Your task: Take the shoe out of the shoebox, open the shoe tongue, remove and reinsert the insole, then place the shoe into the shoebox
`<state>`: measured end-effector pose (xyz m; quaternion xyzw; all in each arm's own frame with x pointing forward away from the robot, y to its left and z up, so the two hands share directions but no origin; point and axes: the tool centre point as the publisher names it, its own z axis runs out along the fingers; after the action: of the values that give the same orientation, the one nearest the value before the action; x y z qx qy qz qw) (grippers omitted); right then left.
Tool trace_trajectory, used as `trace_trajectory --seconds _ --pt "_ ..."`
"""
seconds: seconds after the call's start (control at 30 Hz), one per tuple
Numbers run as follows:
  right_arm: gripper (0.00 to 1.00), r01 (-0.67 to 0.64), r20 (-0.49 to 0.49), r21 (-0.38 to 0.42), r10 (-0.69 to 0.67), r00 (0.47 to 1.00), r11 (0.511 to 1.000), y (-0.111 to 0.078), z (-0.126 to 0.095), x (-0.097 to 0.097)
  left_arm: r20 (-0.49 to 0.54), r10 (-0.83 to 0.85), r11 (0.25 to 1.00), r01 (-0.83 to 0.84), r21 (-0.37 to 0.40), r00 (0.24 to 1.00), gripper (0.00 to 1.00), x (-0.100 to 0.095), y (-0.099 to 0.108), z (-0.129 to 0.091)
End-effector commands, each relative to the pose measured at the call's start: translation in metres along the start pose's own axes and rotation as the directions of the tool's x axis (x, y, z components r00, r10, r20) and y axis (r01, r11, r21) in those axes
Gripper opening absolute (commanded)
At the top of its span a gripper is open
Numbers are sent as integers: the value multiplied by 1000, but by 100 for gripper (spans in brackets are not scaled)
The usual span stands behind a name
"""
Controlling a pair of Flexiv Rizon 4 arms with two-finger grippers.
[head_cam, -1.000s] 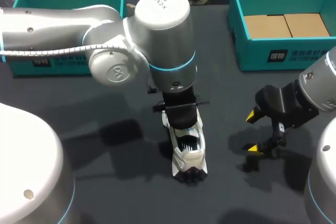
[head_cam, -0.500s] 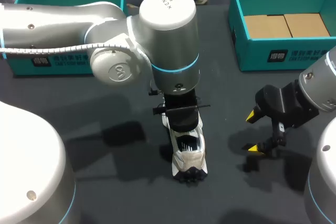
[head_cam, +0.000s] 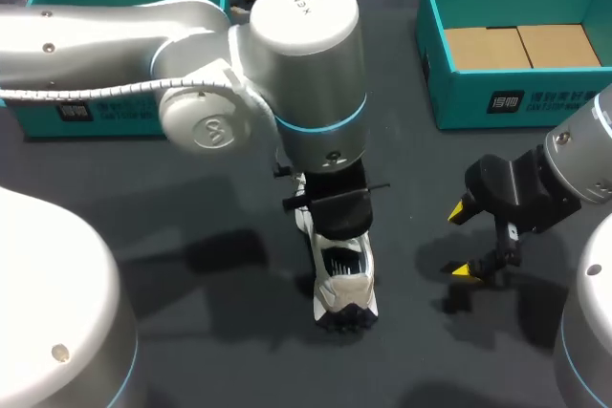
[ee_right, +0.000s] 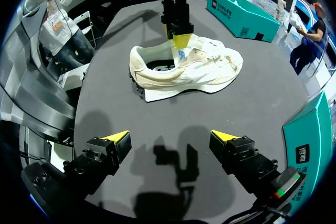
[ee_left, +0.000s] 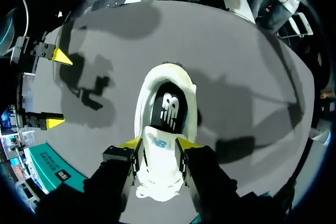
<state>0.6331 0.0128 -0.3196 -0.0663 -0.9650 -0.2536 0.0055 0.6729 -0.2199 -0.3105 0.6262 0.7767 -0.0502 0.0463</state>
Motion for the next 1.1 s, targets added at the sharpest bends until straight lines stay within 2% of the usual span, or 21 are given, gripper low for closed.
trace_trajectory --seconds 0.03,0.2,0.23,0.37,0.43,0.5,0.53,1.1 --pt "100 -1 3 2 1 1000 1000 0 0 2 -11 -35 999 35 -12 999 40 5 -8 -36" --pt "100 -1 3 2 1 1000 1000 0 0 2 -15 -134 991 134 4 991 48 5 -13 -48" --pt "100 -1 3 2 1 1000 1000 0 0 2 -19 -154 988 154 10 988 54 5 -13 -50" --pt "100 -1 3 2 1 1000 1000 0 0 2 -38 -262 965 263 19 964 100 5 -21 -57" --pt "100 -1 3 2 1 1000 1000 0 0 2 -77 -346 938 347 -4 935 100 4 -26 -58" --pt "100 -1 3 2 1 1000 1000 0 0 2 -75 -405 913 408 28 911 100 5 -32 -59" --pt "100 -1 3 2 1 1000 1000 0 0 2 -90 -433 901 434 -5 897 100 5 -36 -60" --pt "100 -1 3 2 1 1000 1000 0 0 2 -90 -433 901 434 -5 897 100 5 -36 -60"
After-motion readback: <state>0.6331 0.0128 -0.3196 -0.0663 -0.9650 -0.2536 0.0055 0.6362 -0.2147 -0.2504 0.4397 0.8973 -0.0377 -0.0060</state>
